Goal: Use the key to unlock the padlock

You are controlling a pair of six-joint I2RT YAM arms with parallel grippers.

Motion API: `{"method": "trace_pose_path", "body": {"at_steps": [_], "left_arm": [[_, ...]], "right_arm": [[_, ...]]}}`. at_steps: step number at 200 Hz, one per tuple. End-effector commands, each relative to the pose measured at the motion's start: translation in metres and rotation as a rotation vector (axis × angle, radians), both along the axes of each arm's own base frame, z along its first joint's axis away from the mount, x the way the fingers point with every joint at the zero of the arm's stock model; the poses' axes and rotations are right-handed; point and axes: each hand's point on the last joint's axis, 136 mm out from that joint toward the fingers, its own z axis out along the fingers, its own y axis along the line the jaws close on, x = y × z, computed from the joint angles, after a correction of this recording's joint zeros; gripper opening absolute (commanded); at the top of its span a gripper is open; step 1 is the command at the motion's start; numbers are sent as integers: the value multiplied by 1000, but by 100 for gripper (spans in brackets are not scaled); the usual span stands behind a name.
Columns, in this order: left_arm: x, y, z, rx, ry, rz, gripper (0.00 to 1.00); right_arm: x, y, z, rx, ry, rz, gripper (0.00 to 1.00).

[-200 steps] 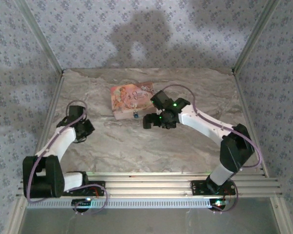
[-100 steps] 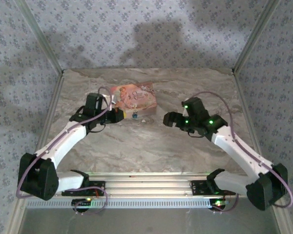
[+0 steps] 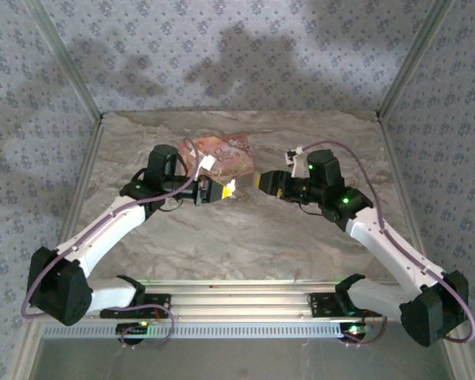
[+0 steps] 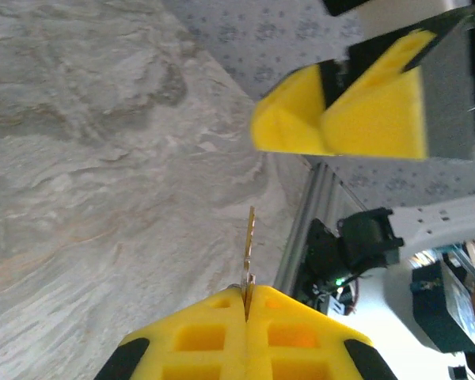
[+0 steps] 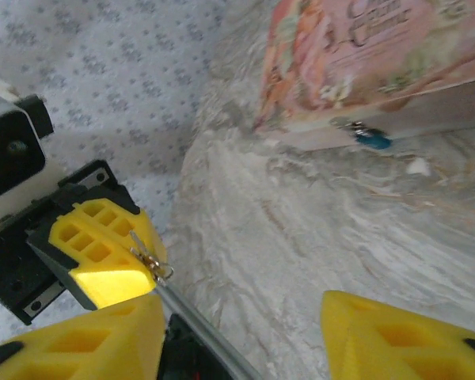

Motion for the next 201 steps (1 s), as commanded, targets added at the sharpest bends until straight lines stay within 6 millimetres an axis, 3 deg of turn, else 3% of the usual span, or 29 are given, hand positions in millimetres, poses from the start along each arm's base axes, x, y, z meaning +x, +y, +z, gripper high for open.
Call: {"method": "trace_pose_path", "body": {"at_steps": [1,52,160,177,201], "left_arm": [[-17,-6,31,-59,-65,-111,0],[-21,-12,30,-35,-32,-149,0],[-31,-15,36,-57,-9,-200,0],[-33,-15,36,-56,-4,-205,0],[-35,-13,35,-51,2,-208,0]], "right_arm": [[-8,24,34,59,-115,117,49],[-8,38,42,68,-159,180,37],[-25,58,48,92,-178,293,38],[-30,64,50,95,-178,325,31],[-31,66,47,92,-164,337,6]]}}
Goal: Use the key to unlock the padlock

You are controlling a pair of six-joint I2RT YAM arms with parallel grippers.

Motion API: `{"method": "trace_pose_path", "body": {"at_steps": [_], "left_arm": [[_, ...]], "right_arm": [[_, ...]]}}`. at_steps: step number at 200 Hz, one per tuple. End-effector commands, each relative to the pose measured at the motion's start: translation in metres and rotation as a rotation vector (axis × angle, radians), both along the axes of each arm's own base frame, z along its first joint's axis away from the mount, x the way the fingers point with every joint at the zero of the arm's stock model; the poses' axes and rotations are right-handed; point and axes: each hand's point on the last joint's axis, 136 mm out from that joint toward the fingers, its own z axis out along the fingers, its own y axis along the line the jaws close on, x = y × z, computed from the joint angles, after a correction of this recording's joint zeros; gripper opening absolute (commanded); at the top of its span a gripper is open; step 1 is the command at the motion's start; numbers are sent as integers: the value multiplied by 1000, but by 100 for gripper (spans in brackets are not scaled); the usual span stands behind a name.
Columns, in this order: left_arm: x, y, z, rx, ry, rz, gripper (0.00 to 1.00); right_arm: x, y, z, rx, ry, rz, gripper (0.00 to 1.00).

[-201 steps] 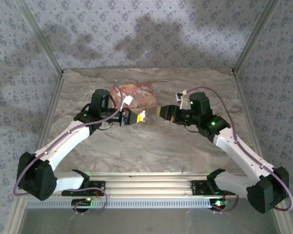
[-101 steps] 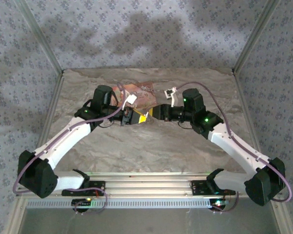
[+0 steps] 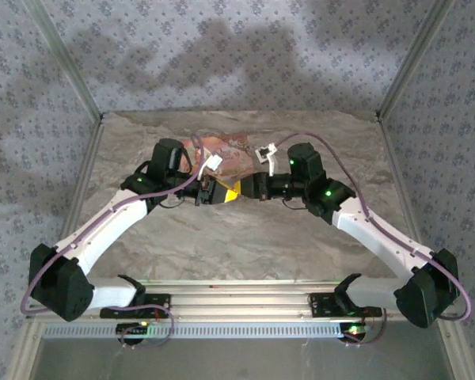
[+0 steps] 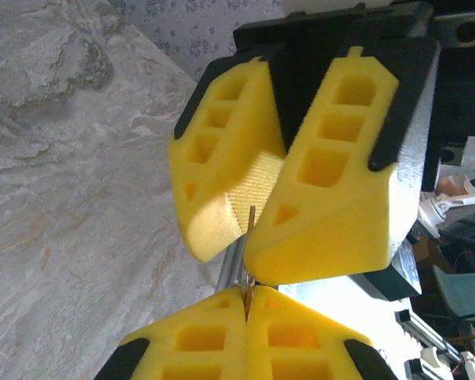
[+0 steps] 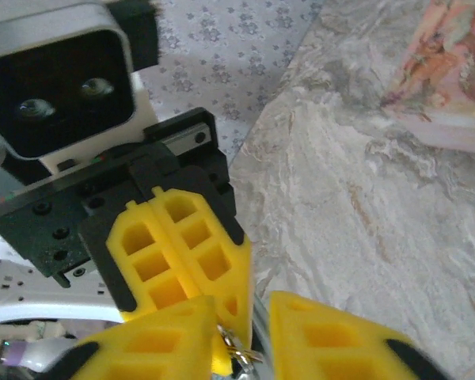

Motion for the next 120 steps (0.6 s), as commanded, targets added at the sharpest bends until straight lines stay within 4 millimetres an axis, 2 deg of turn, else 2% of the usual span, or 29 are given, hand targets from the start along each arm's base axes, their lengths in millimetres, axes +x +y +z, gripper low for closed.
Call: {"method": "trace_pose_path", "body": {"at_steps": [1,6,48,78,89,98,120], "left_arm": [[-10,-2,16,-33,-28,-53,0],[-10,-1,15,-29,-27,-51,0],[-11,5,9,1,-32,-5,0],[-8,12,8,29,-70,69,13],[-5,16,7,50,-84,112,33],[-3,21,5,71,-93,148,43],[2,38,-6,168,-95,259,50]], "right_arm": [[-6,8,15,28,-33,52,5],[-6,8,14,27,-31,53,0],[-8,2,13,0,-71,34,0],[-4,-9,12,-51,-99,-31,0],[1,-18,6,-104,-99,-85,0],[4,-26,-2,-160,-91,-126,0],[9,-45,-18,-312,-91,-205,0]]}}
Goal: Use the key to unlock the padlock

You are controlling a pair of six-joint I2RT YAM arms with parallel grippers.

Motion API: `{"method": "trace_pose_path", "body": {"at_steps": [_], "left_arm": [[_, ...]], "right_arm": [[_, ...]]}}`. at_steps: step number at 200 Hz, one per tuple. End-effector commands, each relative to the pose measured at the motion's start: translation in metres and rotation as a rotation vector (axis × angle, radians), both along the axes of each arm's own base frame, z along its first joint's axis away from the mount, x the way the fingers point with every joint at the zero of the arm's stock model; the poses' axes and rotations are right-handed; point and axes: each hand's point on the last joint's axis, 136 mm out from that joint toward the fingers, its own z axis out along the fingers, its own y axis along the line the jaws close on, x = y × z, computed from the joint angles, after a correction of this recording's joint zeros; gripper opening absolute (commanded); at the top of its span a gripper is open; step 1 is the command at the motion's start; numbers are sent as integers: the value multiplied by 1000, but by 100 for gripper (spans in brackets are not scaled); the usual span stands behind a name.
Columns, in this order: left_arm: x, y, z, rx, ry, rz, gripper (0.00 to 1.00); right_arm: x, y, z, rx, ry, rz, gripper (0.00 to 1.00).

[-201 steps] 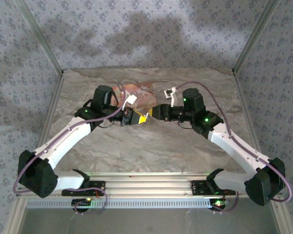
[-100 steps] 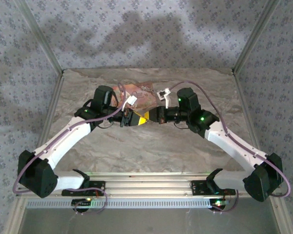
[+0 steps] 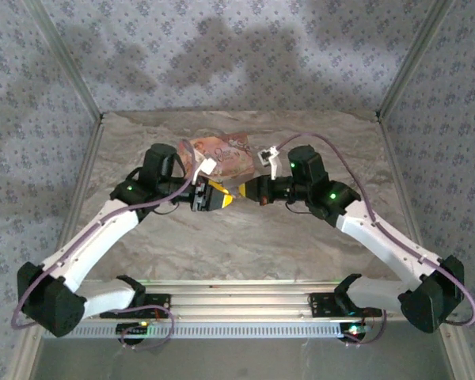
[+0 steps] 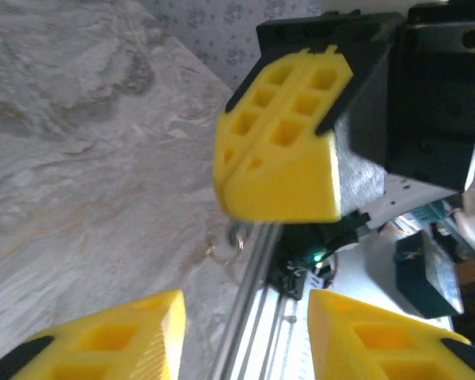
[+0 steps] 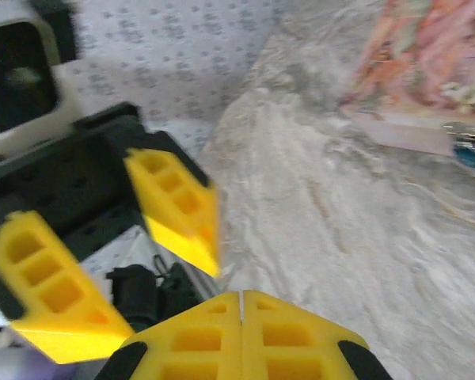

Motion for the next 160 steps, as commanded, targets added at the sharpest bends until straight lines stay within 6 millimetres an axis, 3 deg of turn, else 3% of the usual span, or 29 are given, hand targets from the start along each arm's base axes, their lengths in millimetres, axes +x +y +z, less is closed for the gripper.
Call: {"method": "trace_pose_path", "body": {"at_steps": [1,17,20,35,89,123,139,143,160], "left_arm": [[6,20,-11,104,-18,137,50],[6,35,-19,168,-16,211,54],[6,37,-20,174,-17,223,55],[5,49,-19,200,-22,282,58],[-5,79,-2,123,-65,467,72],[-17,78,5,4,-85,457,77],[-21,70,3,-30,-66,411,77],[-22,68,1,-35,-58,399,77],[-22,61,-1,-65,-33,366,80]], "right_arm": [[9,-28,-11,-191,-34,-126,0],[6,-43,-30,-359,-38,-155,0],[7,-42,-21,-367,-62,-158,0],[3,-43,-24,-461,-102,-144,0],[-2,-23,-39,-530,-162,-42,0],[-5,-4,-41,-440,-177,17,0],[-1,9,-29,-363,-210,29,0],[-3,9,-42,-372,-195,40,0],[-2,18,-42,-334,-200,58,0]]}}
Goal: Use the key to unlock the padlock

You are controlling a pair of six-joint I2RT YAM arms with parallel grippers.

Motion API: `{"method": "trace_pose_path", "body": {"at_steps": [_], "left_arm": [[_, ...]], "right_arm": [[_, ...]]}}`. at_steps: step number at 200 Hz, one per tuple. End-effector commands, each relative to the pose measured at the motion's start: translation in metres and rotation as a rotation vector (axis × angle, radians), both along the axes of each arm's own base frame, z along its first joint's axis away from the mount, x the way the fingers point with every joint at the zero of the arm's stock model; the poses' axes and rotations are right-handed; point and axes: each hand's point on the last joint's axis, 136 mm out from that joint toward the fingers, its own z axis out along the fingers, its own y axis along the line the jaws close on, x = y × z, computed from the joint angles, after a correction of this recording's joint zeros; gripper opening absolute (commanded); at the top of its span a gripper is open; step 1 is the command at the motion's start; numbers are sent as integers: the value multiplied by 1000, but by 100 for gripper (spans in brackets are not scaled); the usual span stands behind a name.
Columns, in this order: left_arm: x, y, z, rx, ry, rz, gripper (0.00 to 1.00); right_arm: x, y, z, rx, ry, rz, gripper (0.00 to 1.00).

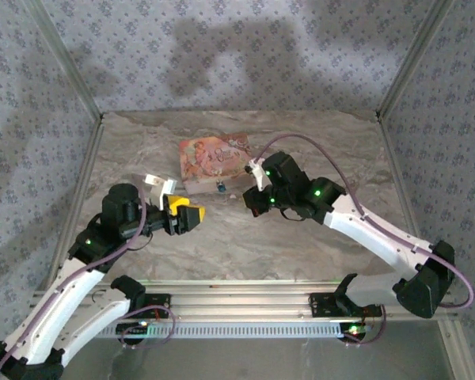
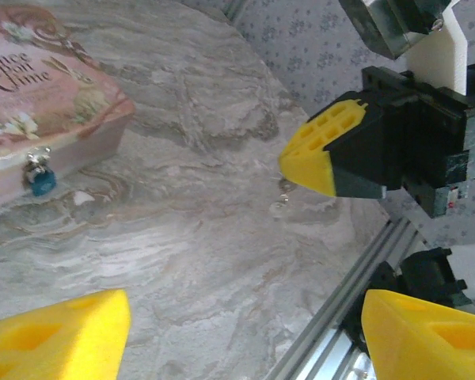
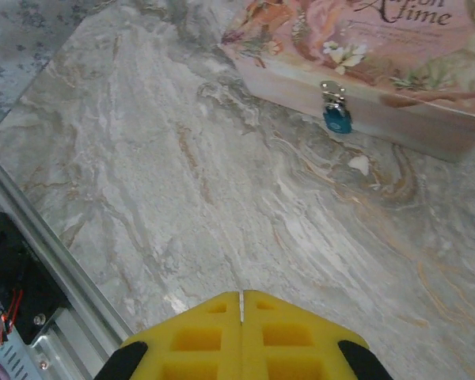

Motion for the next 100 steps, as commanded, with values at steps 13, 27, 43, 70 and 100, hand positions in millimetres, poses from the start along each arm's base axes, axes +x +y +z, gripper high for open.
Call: {"method": "trace_pose_path", "body": {"at_steps": [13,27,43,70,100], "left_arm": [[-2,-23,13,-148,-8,-105,81],[-3,-30,18,-213,-32,-148,81],[-5,-39,19,-253,-33,-205,80],[-3,-51,17,-274,-30,-279,78],[2,-55,29,-326,-93,-293,80]], "right_arm": [[1,23,7,104,-22,67,0],[3,27,10,128,-13,64,0],[4,28,17,154,-5,60,0],[6,22,23,197,25,45,0],[10,19,29,296,78,44,0]]}}
